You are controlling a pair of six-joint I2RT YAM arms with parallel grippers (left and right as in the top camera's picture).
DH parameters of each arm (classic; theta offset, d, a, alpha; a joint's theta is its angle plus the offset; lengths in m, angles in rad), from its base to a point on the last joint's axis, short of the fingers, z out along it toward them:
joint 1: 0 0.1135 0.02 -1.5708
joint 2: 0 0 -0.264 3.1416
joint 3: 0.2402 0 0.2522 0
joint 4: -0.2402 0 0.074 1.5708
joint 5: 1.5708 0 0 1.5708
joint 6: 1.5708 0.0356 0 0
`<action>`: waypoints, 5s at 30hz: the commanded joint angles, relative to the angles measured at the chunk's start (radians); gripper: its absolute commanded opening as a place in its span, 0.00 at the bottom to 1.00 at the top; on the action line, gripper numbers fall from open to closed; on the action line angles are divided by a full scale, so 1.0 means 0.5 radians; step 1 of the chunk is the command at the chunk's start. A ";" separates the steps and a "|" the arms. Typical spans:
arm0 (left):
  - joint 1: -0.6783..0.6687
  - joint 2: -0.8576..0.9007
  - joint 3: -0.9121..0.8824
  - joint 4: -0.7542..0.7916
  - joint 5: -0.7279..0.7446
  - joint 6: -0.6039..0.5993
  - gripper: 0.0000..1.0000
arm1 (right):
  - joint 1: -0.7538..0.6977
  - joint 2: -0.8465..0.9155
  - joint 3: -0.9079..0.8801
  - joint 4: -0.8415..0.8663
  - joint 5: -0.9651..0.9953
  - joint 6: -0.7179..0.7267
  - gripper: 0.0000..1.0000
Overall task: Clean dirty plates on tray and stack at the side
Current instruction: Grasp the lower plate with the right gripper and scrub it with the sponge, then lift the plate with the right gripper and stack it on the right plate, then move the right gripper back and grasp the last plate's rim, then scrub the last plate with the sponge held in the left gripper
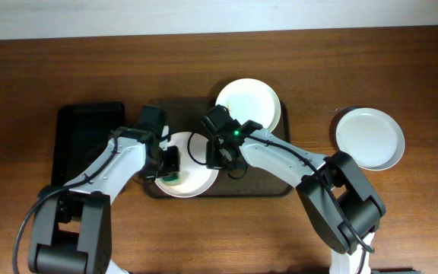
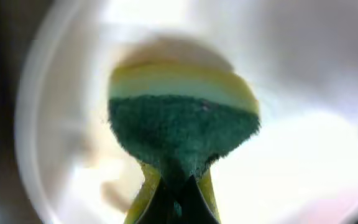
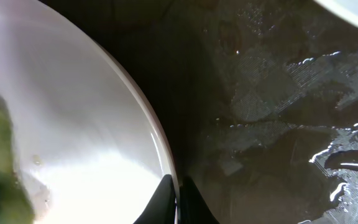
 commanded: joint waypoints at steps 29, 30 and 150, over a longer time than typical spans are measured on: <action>0.457 0.014 0.231 0.278 0.413 -0.016 0.01 | -0.168 -0.217 0.007 -0.201 -0.210 -0.315 0.04; 0.457 0.014 0.231 0.271 0.408 -0.016 0.01 | -0.167 -0.332 0.011 -0.262 -0.108 -0.348 0.04; -0.120 0.442 0.505 0.288 0.137 0.697 0.01 | -0.542 0.317 0.225 -0.356 -0.372 -0.403 0.04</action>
